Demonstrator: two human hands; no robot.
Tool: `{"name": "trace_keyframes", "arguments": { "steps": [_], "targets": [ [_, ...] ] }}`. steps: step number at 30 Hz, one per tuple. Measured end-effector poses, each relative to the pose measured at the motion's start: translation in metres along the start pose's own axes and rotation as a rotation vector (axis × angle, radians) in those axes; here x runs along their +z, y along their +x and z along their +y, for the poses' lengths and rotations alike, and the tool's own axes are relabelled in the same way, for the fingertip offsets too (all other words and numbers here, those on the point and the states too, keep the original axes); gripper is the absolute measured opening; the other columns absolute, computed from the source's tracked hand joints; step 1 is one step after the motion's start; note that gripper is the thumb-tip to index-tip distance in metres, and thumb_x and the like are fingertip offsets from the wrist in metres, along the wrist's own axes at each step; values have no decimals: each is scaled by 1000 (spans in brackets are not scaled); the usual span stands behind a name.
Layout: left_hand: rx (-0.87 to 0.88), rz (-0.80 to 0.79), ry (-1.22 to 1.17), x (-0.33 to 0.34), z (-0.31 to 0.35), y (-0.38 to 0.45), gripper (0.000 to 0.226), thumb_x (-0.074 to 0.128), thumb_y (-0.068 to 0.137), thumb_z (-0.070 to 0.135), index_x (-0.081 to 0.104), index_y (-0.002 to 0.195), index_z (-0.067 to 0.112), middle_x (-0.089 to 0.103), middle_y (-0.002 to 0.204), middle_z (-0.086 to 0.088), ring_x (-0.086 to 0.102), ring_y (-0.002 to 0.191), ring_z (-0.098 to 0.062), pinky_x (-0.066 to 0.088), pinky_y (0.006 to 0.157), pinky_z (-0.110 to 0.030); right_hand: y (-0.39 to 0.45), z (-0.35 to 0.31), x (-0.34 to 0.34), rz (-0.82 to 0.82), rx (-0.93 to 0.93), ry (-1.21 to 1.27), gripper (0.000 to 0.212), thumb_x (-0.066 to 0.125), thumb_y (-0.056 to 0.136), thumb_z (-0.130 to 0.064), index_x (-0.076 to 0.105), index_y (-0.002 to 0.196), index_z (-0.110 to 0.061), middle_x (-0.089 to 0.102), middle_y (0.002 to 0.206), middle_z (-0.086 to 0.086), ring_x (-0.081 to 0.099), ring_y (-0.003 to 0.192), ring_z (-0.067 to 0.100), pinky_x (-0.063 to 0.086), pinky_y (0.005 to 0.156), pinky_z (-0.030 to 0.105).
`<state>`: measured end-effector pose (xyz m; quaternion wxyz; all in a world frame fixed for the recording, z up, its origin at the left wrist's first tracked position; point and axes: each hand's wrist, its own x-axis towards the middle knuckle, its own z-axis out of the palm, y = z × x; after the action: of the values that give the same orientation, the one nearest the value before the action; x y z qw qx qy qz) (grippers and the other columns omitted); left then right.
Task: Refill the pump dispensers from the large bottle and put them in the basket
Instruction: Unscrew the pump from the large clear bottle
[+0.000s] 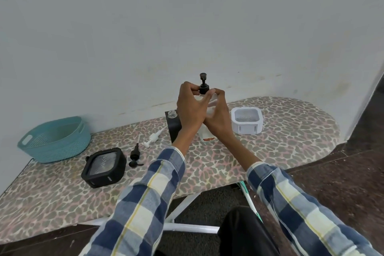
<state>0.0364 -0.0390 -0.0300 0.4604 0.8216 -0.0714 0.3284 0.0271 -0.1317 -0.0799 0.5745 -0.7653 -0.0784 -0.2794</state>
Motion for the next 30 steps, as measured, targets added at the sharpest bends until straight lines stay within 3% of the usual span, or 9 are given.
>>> {"name": "trace_keyframes", "arguments": {
  "steps": [3, 5, 8, 11, 15, 20, 23, 26, 30],
  "targets": [
    [70, -86, 21, -2, -5, 2, 43, 75, 97, 52, 66, 127, 23, 56, 114, 8, 63, 102, -5, 48, 81, -14, -1, 1, 0, 3, -30, 18, 82, 86, 75, -42, 34, 138, -33, 58, 128, -8, 64, 105, 7, 56, 77, 26],
    [98, -132, 29, -1, -9, 2, 45, 71, 100, 51, 68, 134, 23, 53, 115, 3, 64, 108, -11, 53, 88, -24, -2, 2, 0, 6, -49, 29, 82, 83, 75, -46, 35, 139, -31, 58, 129, -7, 64, 105, 8, 56, 79, 27],
    [60, -84, -25, -3, -8, 4, 40, 82, 91, 46, 74, 123, 23, 58, 114, 4, 67, 104, -8, 58, 89, -32, -3, 1, 1, 7, -46, 40, 85, 85, 72, -48, 36, 138, -29, 57, 128, -6, 64, 107, 10, 56, 81, 28],
    [45, -24, -56, -4, -4, 5, 45, 94, 79, 46, 76, 110, 19, 59, 110, 6, 69, 94, -4, 60, 84, -28, -3, 3, 1, 10, -55, 50, 81, 91, 73, -40, 36, 133, -34, 58, 126, -7, 63, 107, 8, 56, 84, 30],
    [-4, 47, -139, -2, -1, 0, 54, 99, 72, 40, 59, 99, 16, 64, 97, 7, 69, 87, -7, 58, 78, -28, -2, 3, -1, 0, -42, 45, 80, 92, 76, -34, 36, 132, -36, 58, 126, -8, 61, 108, 3, 55, 85, 26],
    [-25, -68, -157, -2, -4, 5, 57, 95, 79, 42, 69, 125, 21, 75, 119, 8, 72, 105, -6, 60, 92, -28, -3, 3, -1, 4, -36, 45, 83, 93, 75, -38, 33, 133, -43, 58, 129, -12, 61, 108, 1, 53, 86, 22],
    [18, -27, -133, -3, -5, 3, 49, 95, 79, 43, 71, 114, 19, 74, 112, 8, 74, 100, -7, 62, 90, -34, -3, 4, -1, -4, -36, 68, 82, 93, 76, -35, 36, 135, -36, 58, 128, -11, 61, 110, 3, 52, 88, 22],
    [-3, 37, -128, -3, 1, -2, 64, 96, 76, 45, 52, 113, 17, 63, 108, 7, 73, 96, -8, 57, 77, -25, -2, 5, -1, -11, -23, 68, 82, 92, 76, -34, 34, 134, -39, 57, 127, -10, 61, 111, 4, 54, 89, 25],
    [-37, -92, -163, -6, -3, -3, 57, 90, 83, 48, 54, 119, 23, 67, 115, 10, 67, 107, 0, 52, 86, -20, 0, 3, -10, -112, -36, 83, 79, 90, 80, -31, 34, 138, -31, 55, 133, -4, 61, 117, 10, 53, 94, 25]
  ]
}}
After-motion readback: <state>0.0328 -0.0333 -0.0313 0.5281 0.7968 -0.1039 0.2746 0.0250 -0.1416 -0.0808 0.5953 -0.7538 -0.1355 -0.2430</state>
